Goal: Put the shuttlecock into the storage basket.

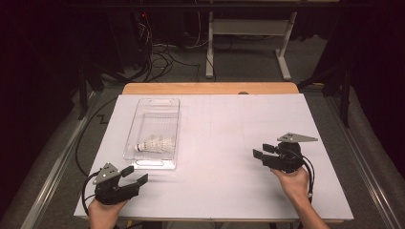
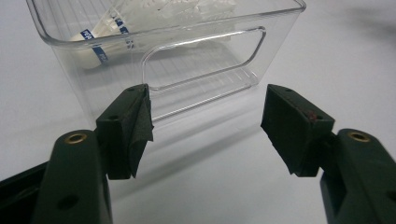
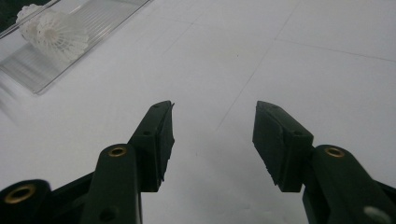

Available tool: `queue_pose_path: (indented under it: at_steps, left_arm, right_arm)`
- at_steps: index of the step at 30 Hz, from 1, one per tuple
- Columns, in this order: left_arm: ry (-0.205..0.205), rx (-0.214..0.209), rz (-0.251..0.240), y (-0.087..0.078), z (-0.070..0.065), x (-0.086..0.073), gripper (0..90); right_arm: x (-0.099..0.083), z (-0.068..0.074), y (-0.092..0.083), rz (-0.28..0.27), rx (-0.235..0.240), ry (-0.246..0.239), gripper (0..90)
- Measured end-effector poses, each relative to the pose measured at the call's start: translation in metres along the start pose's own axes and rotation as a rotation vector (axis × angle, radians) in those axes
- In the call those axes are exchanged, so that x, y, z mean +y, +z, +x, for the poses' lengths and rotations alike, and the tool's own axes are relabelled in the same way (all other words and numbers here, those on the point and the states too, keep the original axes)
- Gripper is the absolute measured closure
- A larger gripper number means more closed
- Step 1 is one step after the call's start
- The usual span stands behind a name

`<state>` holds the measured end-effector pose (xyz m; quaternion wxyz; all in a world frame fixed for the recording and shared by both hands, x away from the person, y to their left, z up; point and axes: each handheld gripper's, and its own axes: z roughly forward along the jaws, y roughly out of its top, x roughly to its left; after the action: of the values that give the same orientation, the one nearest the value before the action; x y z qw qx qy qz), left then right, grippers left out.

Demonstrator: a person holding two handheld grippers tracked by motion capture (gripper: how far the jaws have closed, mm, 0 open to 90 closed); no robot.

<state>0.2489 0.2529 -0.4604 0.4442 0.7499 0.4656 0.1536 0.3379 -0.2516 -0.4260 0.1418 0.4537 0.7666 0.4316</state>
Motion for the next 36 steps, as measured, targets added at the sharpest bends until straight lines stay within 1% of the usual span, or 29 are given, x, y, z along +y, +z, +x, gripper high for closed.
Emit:
queue_pose_path:
  at_steps: [7,11,13,14,19,20,22,24,28,36]
  left_arm:
    - [0.0,-0.001,0.0,0.0,0.0,0.0,34.0]
    - [0.001,-0.001,0.0,0.0,0.0,0.0,34.0]
    - [0.001,-0.001,0.0,0.0,0.0,0.0,34.0]
    - [0.001,-0.001,0.0,0.0,0.0,0.0,34.0]
    - [0.001,-0.001,0.0,0.0,0.0,0.0,34.0]
    - [0.0,-0.001,-0.001,0.0,0.0,0.0,34.0]
    - [-0.001,-0.001,-0.002,0.0,0.0,0.0,34.0]
    - [-0.002,-0.001,-0.003,0.0,0.0,0.0,34.0]
    - [-0.001,-0.002,-0.003,0.0,0.0,0.0,34.0]
    - [-0.002,-0.001,-0.003,0.0,0.0,0.0,34.0]
  right_arm:
    - [-0.004,-0.004,-0.005,-0.01,-0.005,0.002,47.4]
    - [-0.007,-0.006,-0.008,-0.013,-0.009,0.017,47.2]
    - [-0.008,-0.007,-0.01,-0.02,-0.013,0.014,47.1]
    - [-0.008,-0.008,-0.011,-0.018,-0.013,0.022,47.0]
    - [-0.012,-0.011,-0.014,-0.026,-0.017,0.032,45.9]
    - [-0.013,-0.012,-0.014,-0.029,-0.018,0.027,45.6]
    - [-0.014,-0.012,-0.016,-0.031,-0.018,0.038,45.2]
    - [-0.016,-0.014,-0.017,-0.039,-0.021,0.033,44.9]
    - [-0.019,-0.015,-0.02,-0.04,-0.026,0.039,44.2]
    - [-0.027,-0.019,-0.025,-0.061,-0.035,0.047,43.5]
